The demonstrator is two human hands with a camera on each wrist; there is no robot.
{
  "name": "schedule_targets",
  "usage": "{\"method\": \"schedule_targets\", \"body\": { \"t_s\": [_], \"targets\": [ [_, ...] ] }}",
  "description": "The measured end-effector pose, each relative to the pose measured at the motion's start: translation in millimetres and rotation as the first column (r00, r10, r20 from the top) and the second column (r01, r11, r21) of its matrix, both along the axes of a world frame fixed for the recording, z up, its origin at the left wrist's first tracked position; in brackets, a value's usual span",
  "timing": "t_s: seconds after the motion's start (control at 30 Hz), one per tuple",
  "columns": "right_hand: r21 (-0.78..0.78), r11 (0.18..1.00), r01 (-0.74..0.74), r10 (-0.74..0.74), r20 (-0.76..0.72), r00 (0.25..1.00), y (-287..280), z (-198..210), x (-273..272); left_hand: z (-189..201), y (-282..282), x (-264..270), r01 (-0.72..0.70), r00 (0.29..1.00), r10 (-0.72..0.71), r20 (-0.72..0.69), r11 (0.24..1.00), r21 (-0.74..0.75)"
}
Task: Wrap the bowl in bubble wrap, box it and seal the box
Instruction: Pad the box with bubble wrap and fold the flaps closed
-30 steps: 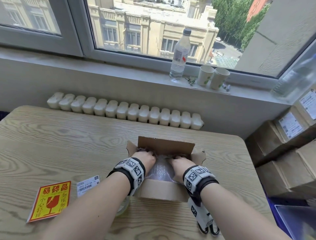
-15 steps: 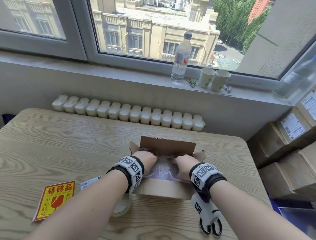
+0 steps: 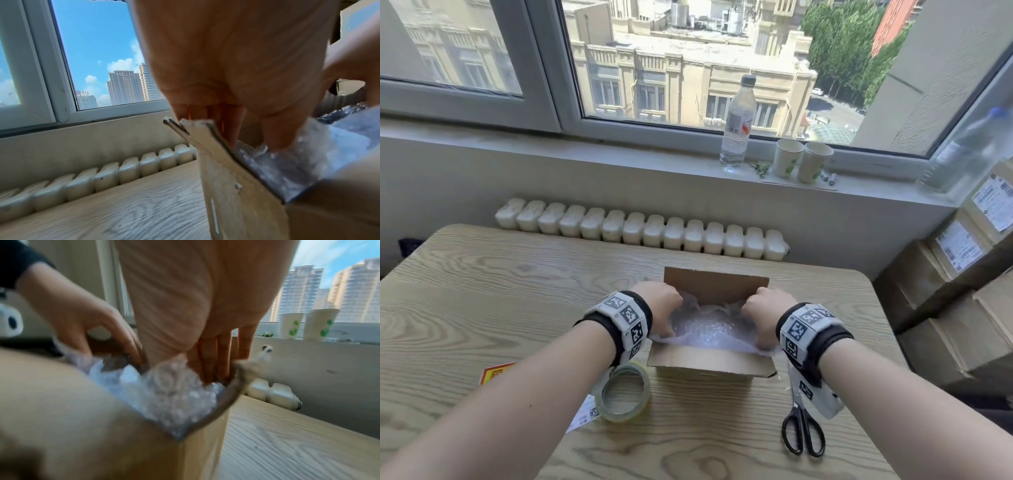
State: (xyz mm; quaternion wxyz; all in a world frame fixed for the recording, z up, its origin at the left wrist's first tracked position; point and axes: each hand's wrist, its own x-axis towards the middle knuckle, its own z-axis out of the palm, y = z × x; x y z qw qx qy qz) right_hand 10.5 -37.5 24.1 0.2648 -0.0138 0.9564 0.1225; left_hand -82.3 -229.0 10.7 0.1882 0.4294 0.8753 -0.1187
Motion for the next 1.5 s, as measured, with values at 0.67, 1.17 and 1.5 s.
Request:
{"method": "schedule_targets", "body": {
  "t_s": [0.67, 1.17, 1.5],
  "targets": [
    [0.18, 0.962, -0.206, 0.178, 0.16, 0.971, -18.9, -37.2, -14.3, -31.8, 28.2, 4.4, 0.189, 0.961, -0.241, -0.138, 0.932, -0.308],
    [0.216, 0.94, -0.262, 0.225, 0.181, 0.957, -15.9, -51.2, -21.1, -49.9, 27.6, -4.8, 0.189, 0.971, -0.215, -0.102, 0.958, -0.217],
    [-0.102, 0.988, 0.119, -0.125, -0.048, 0.991, 0.5, -15.4, -16.6, -13.0, 20.0, 0.4, 0.002, 0.997, 0.0, -0.079, 1.0, 0.025]
  ]
}}
